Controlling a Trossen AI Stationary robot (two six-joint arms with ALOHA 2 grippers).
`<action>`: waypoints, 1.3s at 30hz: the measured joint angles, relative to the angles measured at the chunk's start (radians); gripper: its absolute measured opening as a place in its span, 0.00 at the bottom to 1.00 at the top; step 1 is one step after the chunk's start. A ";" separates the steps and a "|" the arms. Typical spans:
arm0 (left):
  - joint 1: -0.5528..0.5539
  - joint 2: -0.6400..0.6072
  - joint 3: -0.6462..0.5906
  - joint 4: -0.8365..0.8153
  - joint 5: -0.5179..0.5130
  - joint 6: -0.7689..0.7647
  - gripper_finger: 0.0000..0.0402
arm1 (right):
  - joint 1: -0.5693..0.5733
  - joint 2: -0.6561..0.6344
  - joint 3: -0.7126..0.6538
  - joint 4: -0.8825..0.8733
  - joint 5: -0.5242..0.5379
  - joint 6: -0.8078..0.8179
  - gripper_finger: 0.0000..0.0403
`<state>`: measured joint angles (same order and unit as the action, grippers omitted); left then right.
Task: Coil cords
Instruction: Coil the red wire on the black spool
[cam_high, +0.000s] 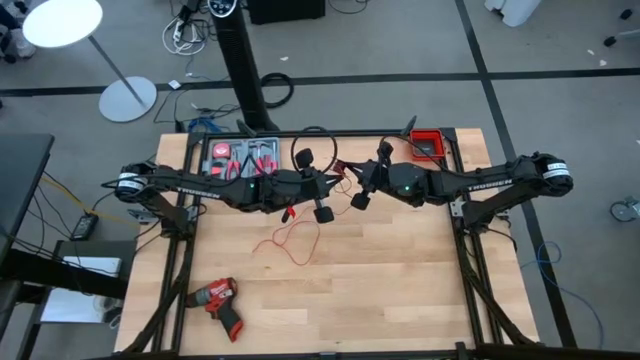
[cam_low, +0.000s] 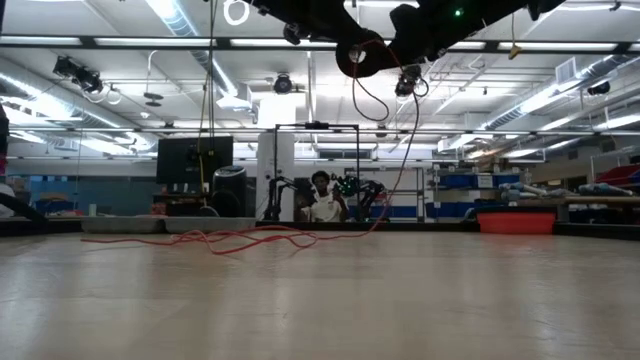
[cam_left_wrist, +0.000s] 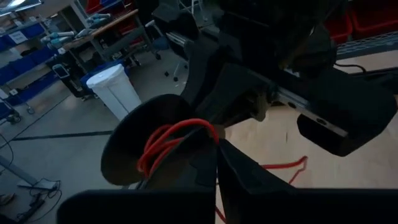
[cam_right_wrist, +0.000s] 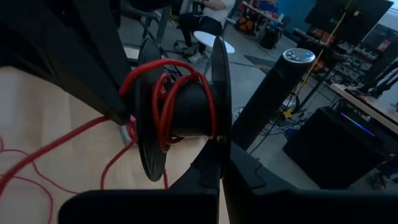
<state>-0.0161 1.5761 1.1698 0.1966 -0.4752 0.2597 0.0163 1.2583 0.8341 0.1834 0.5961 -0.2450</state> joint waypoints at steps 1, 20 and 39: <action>0.000 0.000 0.000 0.001 0.000 -0.001 0.04 | 0.000 0.000 0.000 0.001 -0.003 0.001 0.00; -0.014 0.025 0.000 -0.011 0.035 -0.032 0.25 | -0.005 0.000 0.000 0.066 -0.022 -0.011 0.00; -0.034 0.051 0.000 -0.046 0.037 -0.100 0.25 | -0.003 -0.002 0.000 0.126 0.014 -0.046 0.00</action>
<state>-0.0505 1.6268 1.1702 0.1506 -0.4386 0.1595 0.0132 1.2568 0.8341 0.3093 0.6100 -0.2907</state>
